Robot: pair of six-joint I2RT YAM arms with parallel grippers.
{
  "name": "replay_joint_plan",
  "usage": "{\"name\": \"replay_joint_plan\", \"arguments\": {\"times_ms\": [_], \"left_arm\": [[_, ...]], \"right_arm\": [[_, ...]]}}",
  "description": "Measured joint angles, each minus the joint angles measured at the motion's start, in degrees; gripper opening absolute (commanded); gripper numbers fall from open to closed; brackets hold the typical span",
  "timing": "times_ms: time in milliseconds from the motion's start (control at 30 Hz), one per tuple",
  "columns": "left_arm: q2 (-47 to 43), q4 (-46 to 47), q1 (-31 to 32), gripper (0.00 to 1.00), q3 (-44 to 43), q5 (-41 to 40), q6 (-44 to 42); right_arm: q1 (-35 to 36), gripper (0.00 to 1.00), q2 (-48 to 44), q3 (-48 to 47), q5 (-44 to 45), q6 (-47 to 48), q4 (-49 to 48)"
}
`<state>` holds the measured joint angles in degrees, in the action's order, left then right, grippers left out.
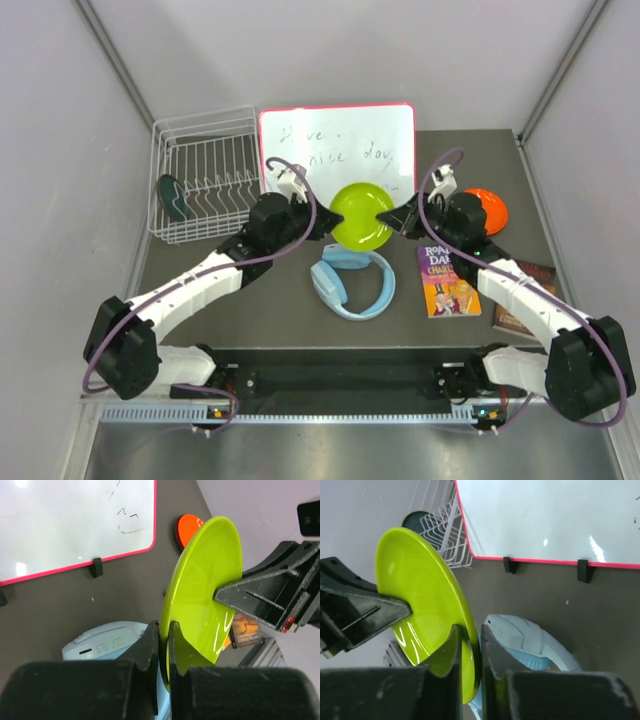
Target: Unload the plates from the dish rack
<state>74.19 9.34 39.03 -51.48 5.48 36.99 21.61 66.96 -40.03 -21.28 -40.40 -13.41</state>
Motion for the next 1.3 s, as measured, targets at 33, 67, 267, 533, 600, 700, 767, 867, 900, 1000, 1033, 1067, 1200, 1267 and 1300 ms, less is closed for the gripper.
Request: {"name": "replay_joint_plan", "arguments": {"times_ms": [33, 67, 267, 533, 600, 700, 767, 867, 900, 1000, 1033, 1067, 1200, 1267, 1300], "left_arm": [[0.0, 0.3, -0.7, 0.15, 0.4, 0.5, 0.9], [0.0, 0.5, -1.3, 0.27, 0.5, 0.6, 1.8], [-0.7, -1.2, 0.0, 0.89, 0.6, -4.9, -2.9], [-5.8, -7.5, 0.0, 0.99, -1.7, -24.6, -15.8], [-7.3, -7.6, -0.4, 0.99, -2.2, -29.2, -18.9], [-9.4, -7.5, -2.3, 0.99, -2.9, -35.5, -23.7], [-9.8, -7.6, -5.2, 0.99, -3.6, -38.1, -25.1], [-9.7, -8.6, -11.8, 0.99, -4.2, -39.4, -24.9], [-9.7, -9.1, -14.2, 0.99, -4.2, -39.4, -24.7], [-9.2, -10.0, -19.0, 0.99, -4.0, -39.3, -24.2], [-9.0, -10.1, -20.0, 0.99, -3.8, -39.0, -24.0], [-8.8, -10.2, -20.8, 0.99, -3.7, -38.7, -23.8], [-7.3, -10.5, -24.5, 0.99, -3.1, -36.4, -23.4], [-5.9, -10.6, -27.3, 0.99, -3.1, -34.9, -22.9], [-5.0, -10.6, -28.7, 0.99, -3.1, -34.5, -22.6]], "right_arm": [[-0.5, 0.0, -0.1, 0.3, -1.3, -0.6, -0.8], [-0.6, 0.0, -0.2, 0.4, -1.5, -0.9, -1.2], [-0.2, 0.0, -6.3, 0.6, 3.9, 1.7, 3.8], [-23.6, 0.0, -14.6, -0.8, 11.8, 7.6, 19.5], [-31.3, 0.0, -14.0, -2.1, 12.2, 9.0, 21.7], [-38.4, 0.0, -10.2, -4.4, 12.2, 10.8, 23.2], [-40.9, 0.0, -6.3, -5.4, 11.8, 11.5, 23.1], [-43.2, 0.0, 0.3, -5.8, 10.7, 12.0, 22.8], [-43.6, 0.0, 2.4, -5.8, 10.6, 12.3, 22.7], [-44.2, 0.0, 7.4, -5.9, 10.2, 12.8, 22.2], [-44.5, 0.0, 9.0, -5.9, 9.8, 12.9, 21.9], [-44.7, 0.0, 10.4, -6.1, 9.4, 12.9, 21.6], [-45.2, 0.0, 15.6, -7.7, 7.9, 12.8, 18.6], [-45.2, 0.0, 17.8, -8.7, 7.1, 12.7, 16.5], [-45.3, 0.0, 18.9, -9.1, 6.7, 12.5, 15.6]]}}
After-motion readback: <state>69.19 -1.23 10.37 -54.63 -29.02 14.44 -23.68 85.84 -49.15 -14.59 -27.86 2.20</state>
